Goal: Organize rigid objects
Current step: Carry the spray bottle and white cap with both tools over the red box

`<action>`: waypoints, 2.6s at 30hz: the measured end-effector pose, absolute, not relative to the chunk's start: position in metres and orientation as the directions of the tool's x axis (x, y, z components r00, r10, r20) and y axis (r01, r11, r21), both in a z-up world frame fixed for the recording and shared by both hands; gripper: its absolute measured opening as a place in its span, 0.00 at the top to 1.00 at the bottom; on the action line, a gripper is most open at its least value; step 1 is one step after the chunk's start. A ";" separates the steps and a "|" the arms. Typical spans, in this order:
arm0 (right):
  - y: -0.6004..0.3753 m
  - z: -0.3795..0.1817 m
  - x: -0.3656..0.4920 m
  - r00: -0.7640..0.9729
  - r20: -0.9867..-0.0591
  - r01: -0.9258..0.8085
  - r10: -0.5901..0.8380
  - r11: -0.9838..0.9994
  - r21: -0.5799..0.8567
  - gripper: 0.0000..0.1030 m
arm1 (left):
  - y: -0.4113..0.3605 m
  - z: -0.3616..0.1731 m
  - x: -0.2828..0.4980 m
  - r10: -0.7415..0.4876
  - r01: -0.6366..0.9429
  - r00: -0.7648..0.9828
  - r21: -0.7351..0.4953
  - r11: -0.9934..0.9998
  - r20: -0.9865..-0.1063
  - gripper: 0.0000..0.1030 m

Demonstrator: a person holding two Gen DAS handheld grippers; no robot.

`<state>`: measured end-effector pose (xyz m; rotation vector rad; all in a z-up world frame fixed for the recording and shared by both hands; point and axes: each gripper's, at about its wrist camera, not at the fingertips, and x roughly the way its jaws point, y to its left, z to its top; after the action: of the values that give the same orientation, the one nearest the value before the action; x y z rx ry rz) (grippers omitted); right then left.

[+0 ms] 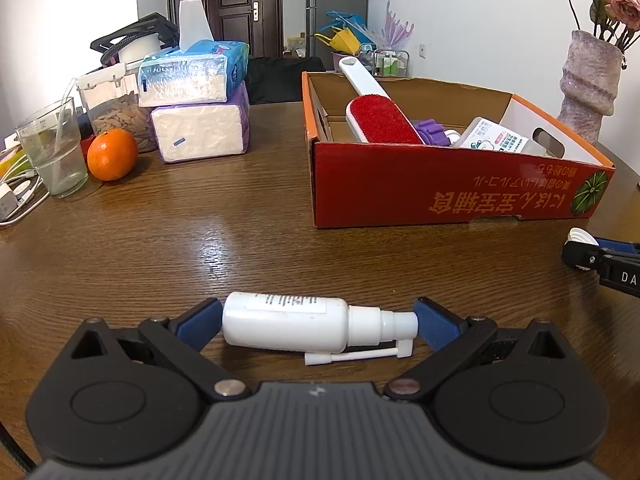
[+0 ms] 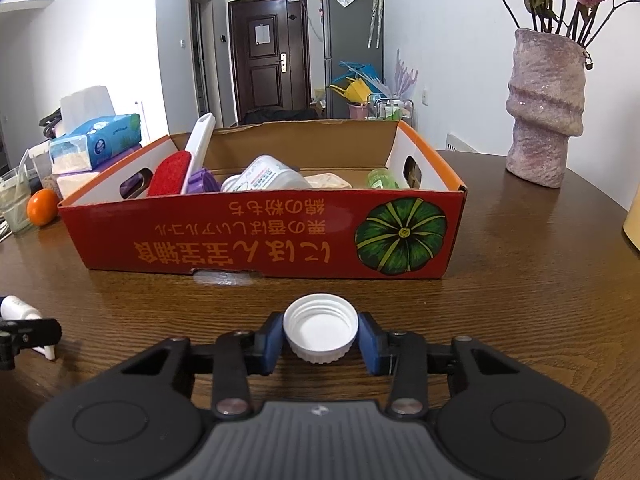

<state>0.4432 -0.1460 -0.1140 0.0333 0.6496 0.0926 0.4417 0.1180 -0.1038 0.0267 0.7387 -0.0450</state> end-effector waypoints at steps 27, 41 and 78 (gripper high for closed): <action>-0.145 -0.110 0.436 0.818 -0.568 -0.079 0.093 0.996 0.049 0.62 | 0.117 -0.096 0.433 -0.005 0.033 0.770 0.032 0.999 -0.638 0.04; -0.143 -0.099 0.423 0.851 -0.513 -0.103 0.117 0.993 0.056 0.62 | 0.105 -0.079 0.420 0.013 0.004 0.809 0.026 1.000 -0.588 0.04; -0.171 -0.046 0.419 0.931 -0.320 -0.146 0.178 0.982 0.122 0.62 | 0.033 -0.022 0.441 -0.004 -0.044 0.890 -0.094 0.995 -0.456 0.04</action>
<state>0.4189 -0.1710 -0.0457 0.0973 0.3359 0.1658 0.4411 0.0332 -0.0219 -0.1031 0.4735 0.0208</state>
